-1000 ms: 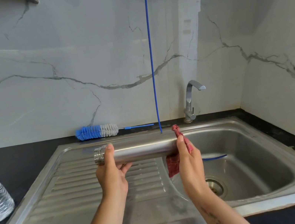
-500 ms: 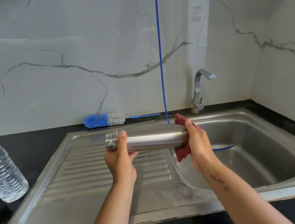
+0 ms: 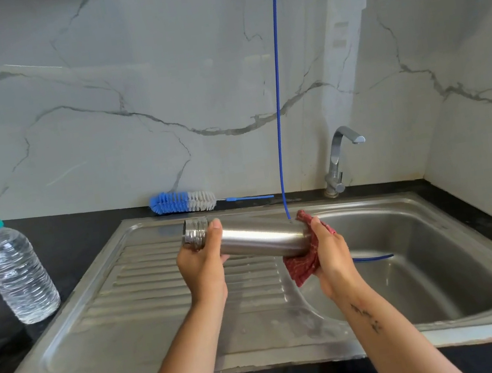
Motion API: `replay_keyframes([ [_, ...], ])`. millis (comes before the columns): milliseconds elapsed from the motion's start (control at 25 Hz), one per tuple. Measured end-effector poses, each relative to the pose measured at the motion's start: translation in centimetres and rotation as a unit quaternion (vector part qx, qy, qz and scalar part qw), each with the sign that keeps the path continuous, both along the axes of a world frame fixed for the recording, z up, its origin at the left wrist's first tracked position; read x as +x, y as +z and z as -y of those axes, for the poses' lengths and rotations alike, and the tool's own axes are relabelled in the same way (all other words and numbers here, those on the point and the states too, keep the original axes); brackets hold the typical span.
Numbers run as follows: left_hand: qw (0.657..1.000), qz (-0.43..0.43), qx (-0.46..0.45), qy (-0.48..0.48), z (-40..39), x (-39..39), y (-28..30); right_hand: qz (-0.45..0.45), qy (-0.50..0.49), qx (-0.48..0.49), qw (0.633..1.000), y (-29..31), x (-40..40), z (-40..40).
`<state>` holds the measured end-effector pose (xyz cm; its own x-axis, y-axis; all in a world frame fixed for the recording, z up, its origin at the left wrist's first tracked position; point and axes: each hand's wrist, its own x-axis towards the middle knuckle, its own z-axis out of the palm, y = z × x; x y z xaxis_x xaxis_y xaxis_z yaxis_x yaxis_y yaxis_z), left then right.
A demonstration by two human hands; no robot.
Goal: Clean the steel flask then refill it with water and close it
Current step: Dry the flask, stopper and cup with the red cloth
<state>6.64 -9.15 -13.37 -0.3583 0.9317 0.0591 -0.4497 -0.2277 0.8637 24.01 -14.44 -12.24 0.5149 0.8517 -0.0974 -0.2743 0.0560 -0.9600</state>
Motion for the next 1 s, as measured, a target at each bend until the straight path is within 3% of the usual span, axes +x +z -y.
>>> replay_keyframes([
  [120, 0.999, -0.029, 0.019, 0.031, 0.2, -2.3, 1.3, -0.052, 0.047, 0.013, 0.997, 0.2, -0.5, 2.2],
  [240, 0.991, -0.113, 0.068, 0.030, 0.8, -6.4, 3.5, -0.129, 0.051, 0.042, 0.990, 0.4, -0.3, 3.0],
  [400, 0.944, -0.308, 0.121, 0.009, 2.6, -12.9, 7.0, -0.190, 0.036, 0.065, 0.979, -0.7, -2.2, 2.8],
  [640, 0.871, -0.488, 0.050, 0.013, 4.9, -18.7, 9.3, -0.170, 0.088, 0.055, 0.980, -2.0, -4.1, 2.4],
  [1000, 0.830, -0.557, 0.024, 0.010, 5.2, -19.8, 8.8, -0.143, 0.134, 0.008, 0.980, -2.8, -5.1, 2.3],
])
